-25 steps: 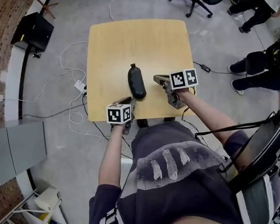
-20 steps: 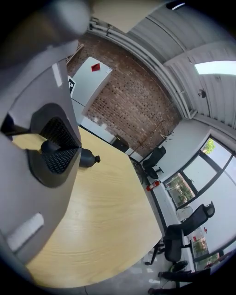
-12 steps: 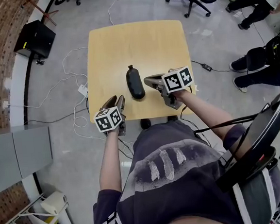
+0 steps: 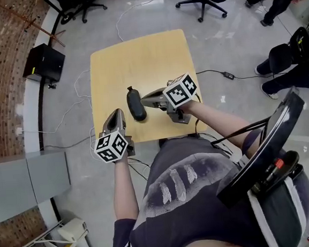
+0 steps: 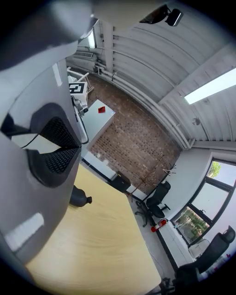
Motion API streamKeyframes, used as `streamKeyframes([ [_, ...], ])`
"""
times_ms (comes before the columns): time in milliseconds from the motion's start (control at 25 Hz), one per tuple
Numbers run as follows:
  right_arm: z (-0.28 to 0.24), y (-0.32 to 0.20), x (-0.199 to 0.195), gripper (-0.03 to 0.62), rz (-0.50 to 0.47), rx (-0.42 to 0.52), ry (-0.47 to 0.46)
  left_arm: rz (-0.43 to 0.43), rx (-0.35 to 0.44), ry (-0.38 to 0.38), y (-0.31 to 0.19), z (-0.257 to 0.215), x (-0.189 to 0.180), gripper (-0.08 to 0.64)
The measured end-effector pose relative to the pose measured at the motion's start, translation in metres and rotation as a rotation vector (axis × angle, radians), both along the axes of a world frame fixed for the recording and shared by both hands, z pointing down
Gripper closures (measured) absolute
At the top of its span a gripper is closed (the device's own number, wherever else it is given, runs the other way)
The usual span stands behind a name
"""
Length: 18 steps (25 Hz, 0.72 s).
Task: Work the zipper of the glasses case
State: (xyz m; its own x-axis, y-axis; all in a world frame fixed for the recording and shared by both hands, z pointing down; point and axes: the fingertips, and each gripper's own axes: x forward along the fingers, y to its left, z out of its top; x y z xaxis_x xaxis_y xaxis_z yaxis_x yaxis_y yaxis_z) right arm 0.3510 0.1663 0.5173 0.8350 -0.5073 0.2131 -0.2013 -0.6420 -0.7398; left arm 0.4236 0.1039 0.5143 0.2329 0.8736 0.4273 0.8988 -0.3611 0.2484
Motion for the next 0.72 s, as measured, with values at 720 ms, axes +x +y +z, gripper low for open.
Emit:
streamKeyframes([
  [720,-0.026,-0.011,-0.073,0.589,-0.226,0.2,0.128,-0.179,0.111,0.086,-0.036,-0.021,-0.128,0.56],
])
